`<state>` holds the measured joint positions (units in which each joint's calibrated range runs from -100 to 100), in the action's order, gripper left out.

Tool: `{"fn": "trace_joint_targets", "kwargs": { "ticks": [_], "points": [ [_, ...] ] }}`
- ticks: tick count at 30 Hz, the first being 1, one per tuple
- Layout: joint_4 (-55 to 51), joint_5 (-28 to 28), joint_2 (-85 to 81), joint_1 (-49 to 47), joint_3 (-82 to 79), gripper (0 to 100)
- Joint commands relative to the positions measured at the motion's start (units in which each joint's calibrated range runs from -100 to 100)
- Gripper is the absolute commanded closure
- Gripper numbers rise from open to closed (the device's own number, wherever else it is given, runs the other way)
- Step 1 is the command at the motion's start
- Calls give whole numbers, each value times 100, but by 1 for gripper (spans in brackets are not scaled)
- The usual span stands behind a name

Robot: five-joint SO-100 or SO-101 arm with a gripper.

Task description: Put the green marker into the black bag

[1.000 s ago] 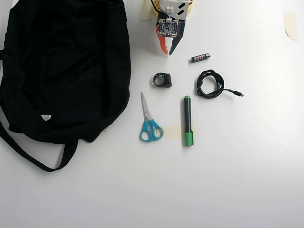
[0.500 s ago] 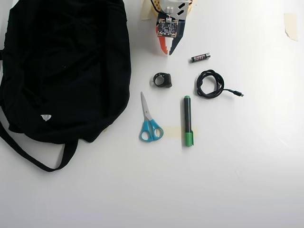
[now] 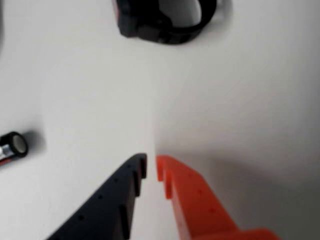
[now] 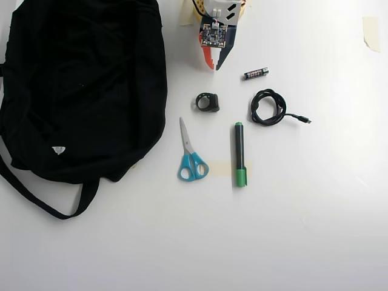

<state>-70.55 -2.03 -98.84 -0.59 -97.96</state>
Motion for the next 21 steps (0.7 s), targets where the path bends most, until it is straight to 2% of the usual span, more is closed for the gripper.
{"fn": "trace_joint_targets", "kwargs": {
  "ticks": [1, 21],
  "points": [
    [-163, -18, -25, -31, -133, 98],
    [-34, -23, -17, -38, -133, 98]
  ]
}}
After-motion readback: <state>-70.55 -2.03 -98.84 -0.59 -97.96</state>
